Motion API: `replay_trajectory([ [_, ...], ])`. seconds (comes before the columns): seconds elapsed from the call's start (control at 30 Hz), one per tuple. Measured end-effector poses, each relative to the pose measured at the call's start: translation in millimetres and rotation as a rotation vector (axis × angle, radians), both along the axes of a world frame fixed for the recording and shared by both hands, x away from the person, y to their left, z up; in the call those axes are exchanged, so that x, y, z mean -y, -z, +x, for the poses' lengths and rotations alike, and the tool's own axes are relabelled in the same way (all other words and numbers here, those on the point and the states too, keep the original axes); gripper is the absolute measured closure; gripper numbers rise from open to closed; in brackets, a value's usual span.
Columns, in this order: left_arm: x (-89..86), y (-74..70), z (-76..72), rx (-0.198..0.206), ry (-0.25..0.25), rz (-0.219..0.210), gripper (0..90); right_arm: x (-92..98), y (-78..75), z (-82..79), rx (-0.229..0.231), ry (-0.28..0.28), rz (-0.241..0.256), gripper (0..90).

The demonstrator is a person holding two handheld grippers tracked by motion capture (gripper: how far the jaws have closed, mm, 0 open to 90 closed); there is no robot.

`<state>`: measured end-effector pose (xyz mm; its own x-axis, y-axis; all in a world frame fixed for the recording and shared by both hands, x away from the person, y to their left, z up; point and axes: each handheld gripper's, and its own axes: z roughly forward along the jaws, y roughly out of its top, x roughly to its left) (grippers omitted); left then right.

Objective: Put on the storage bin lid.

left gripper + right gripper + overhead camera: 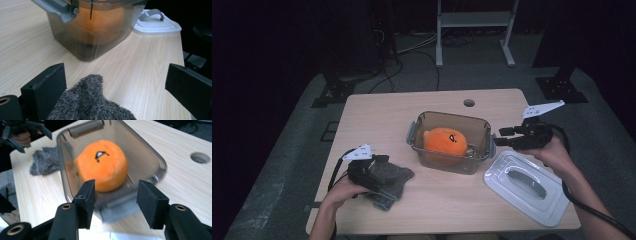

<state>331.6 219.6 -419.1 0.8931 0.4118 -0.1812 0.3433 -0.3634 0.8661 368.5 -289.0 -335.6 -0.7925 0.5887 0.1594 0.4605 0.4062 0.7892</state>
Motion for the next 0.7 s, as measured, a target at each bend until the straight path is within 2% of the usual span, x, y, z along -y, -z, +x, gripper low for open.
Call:
replay_trajectory([
  [0.5,2.2,1.9,0.0,-0.007,-0.002,0.004,2.4,45.5,36.8,-23.2,-0.050,0.079,0.005,43.9],
  [0.7,1.9,2.4,0.3,-0.008,-0.002,0.005,2.4,54.8,48.7,-29.3,-0.064,0.100,0.021,41.3],
])
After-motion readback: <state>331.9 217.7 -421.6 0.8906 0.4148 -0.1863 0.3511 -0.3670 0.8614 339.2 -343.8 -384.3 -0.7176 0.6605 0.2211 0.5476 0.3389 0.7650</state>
